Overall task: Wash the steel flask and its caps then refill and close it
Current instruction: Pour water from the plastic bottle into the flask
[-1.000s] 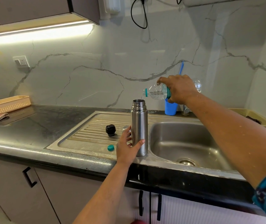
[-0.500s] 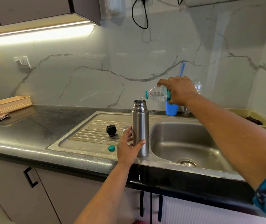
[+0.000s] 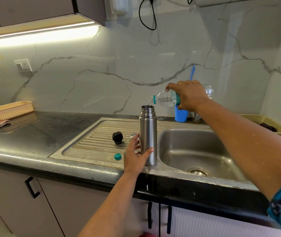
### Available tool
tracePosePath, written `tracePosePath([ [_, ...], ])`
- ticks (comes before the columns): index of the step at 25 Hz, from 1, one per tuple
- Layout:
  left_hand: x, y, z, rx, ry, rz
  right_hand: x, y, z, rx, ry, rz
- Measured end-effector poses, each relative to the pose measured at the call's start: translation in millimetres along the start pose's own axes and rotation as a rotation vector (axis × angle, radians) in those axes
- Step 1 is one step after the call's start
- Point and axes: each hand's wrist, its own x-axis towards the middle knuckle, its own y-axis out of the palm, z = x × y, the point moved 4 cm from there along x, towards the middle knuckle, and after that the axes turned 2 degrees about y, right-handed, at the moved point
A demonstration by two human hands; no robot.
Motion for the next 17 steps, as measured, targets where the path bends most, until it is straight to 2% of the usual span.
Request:
tracePosePath([
  [17,0.3,0.5,1.7,-0.020,-0.017,-0.004,-1.9,-1.6,3.1,-0.005,-0.013,-0.016],
])
